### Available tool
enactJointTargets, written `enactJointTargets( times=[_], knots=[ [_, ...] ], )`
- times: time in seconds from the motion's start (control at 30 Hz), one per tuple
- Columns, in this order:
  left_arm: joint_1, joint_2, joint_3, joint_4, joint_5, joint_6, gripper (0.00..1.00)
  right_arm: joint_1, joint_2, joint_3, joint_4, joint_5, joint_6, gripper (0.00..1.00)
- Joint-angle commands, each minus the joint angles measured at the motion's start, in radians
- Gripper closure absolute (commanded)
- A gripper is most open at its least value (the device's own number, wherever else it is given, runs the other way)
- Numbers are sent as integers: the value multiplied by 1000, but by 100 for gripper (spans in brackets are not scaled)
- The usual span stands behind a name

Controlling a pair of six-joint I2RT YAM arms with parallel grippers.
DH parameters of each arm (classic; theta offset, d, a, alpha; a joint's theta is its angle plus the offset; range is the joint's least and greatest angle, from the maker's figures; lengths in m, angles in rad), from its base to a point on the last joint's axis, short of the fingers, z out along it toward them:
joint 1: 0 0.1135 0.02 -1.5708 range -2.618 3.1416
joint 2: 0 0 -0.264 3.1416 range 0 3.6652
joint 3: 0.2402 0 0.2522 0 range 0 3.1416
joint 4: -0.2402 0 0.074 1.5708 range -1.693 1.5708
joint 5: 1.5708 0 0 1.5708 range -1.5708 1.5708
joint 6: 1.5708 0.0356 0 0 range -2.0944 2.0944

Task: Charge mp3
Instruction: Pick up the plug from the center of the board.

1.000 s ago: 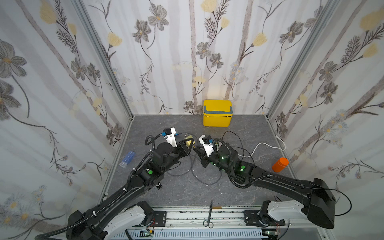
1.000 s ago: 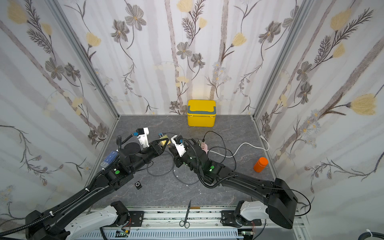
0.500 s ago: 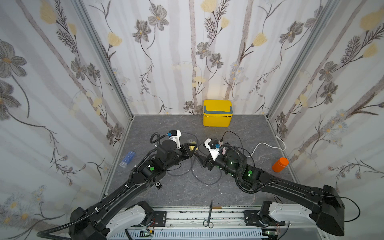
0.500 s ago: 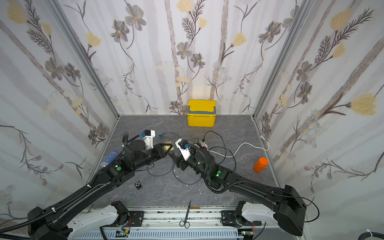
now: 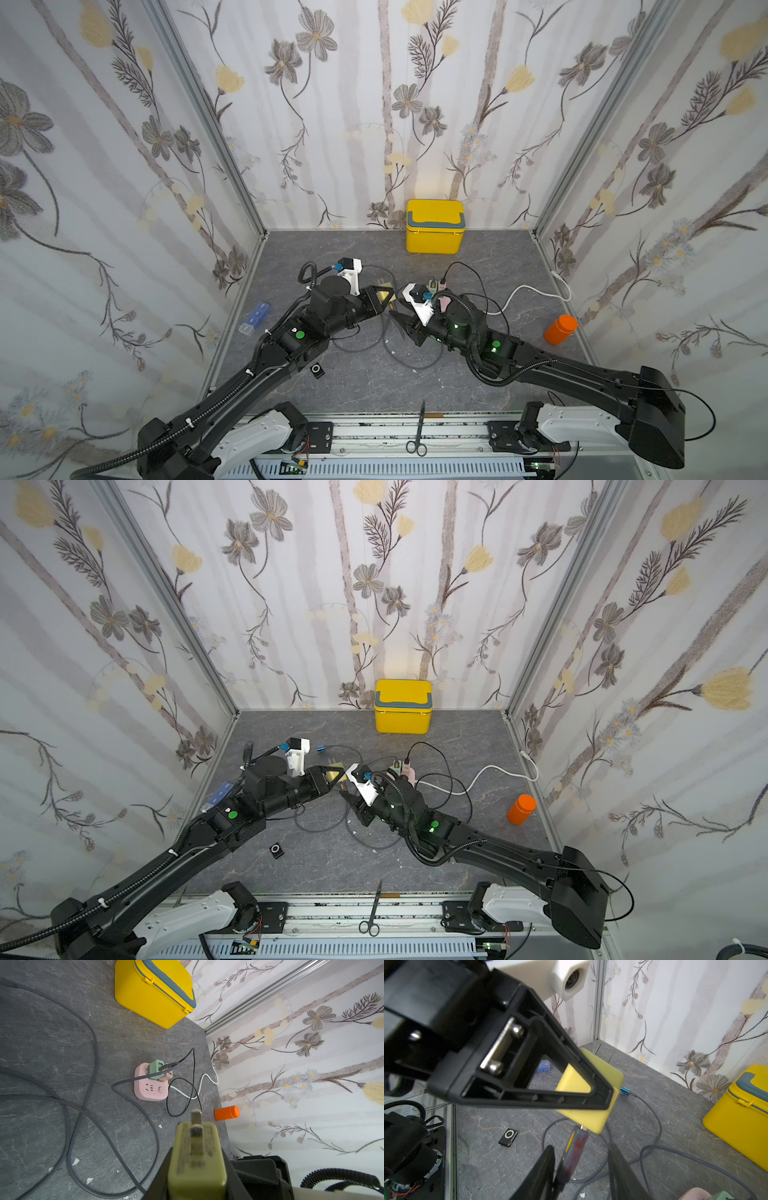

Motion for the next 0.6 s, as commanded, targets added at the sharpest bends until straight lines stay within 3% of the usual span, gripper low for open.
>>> enactJointTargets(
  times=[0.0,0.13,0.33,0.47,0.57],
  knots=[
    [-3,-4,-12,40,15,-18,85,1,33,33,16,33,8,64],
    [-11,-1,-33,74,17,-29,85,1,60,45,16,71,37,84],
    [-14,-12,-36,77,36,-16,76,-2,49,41,18,97,49,95],
    [-14,-28,-22,50,76,10,54,-2,39,30,29,78,30,96],
    [5,-34,50,-96,91,104,41,-2,20,14,28,50,-17,97]
  ],
)
